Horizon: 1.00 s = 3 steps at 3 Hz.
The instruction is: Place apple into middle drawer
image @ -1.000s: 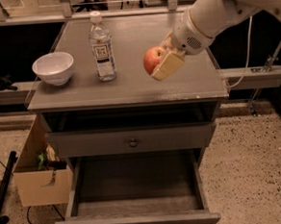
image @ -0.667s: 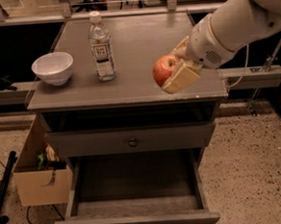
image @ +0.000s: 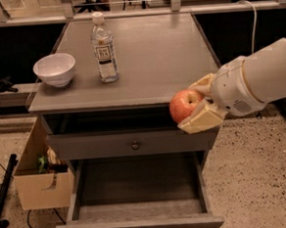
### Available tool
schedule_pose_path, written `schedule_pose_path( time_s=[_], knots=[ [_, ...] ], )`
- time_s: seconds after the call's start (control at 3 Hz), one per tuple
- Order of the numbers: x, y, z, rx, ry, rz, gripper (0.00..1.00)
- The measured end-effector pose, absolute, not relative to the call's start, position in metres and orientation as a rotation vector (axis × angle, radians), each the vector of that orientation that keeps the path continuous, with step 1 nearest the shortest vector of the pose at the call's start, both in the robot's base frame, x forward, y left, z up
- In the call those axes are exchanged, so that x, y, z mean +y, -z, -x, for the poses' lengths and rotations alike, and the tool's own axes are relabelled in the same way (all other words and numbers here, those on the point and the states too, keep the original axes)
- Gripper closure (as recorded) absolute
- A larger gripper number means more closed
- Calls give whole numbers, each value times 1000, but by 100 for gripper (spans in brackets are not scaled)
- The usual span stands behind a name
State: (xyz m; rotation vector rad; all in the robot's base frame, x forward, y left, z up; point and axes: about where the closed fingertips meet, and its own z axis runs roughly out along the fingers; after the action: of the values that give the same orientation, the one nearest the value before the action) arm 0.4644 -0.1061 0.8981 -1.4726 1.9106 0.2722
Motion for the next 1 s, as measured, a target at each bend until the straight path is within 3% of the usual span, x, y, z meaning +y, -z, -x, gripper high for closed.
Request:
schedule_pose_path(
  time_s=[0.67,1.0],
  knots=[
    [-88,-875,-462,1912,-351,1413,100],
    [-44,-805,-439,1939,-533,1265,100]
  ],
)
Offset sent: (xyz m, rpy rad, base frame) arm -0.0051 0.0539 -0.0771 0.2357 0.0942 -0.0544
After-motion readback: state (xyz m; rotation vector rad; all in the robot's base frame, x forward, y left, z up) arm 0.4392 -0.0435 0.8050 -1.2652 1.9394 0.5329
